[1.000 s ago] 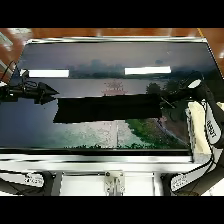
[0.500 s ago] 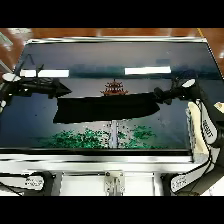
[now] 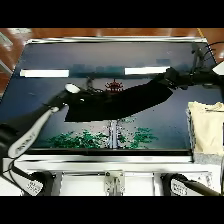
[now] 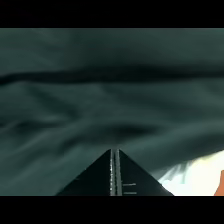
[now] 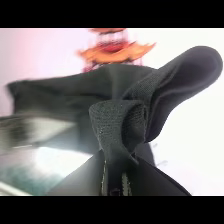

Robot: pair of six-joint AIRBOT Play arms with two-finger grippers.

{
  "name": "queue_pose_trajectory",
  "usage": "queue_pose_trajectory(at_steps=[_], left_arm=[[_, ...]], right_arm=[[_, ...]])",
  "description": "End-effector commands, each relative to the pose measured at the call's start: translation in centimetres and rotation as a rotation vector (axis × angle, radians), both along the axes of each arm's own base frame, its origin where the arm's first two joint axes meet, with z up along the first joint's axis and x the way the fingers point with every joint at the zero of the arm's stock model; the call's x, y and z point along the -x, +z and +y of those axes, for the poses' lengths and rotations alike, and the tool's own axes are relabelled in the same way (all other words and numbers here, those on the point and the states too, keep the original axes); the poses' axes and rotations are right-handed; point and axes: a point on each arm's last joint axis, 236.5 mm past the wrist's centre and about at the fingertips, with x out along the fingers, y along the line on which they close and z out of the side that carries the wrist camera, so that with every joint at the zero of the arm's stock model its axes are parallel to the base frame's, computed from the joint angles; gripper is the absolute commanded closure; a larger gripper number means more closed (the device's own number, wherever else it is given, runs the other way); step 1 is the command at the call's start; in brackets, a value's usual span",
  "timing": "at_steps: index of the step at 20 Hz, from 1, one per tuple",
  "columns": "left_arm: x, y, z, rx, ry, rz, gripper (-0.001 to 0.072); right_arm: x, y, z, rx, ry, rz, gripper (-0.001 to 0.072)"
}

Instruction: Fold the shirts.

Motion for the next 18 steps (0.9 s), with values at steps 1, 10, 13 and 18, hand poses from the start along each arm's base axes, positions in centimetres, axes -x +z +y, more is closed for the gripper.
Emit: queue_pose_trajectory(at_steps=[1,10,13,18], left_arm=[[2.9,-1.4,-8.9,0.13,-0.021,0.077,0.0671],[-2.5,2.7,-0.4,0.078,-0.083,-0.029,0.0676],[-6.8,7.5,13.1,-0.173,0.031,-0.18,0.0675],[-5.4,19.6,34.7,-0.453,0.34,-0.364,0.0674]], right_arm=[[4.6,3.4,2.3,0.017,0.025,0.016,0.0631],[3.0,3.6,7.6,0.027,0.036,-0.064,0.0632],[1.7,1.2,12.9,0.007,0.104,-0.072,0.0632],[-0.6,-5.7,22.7,-0.02,0.161,-0.091,0.0632]])
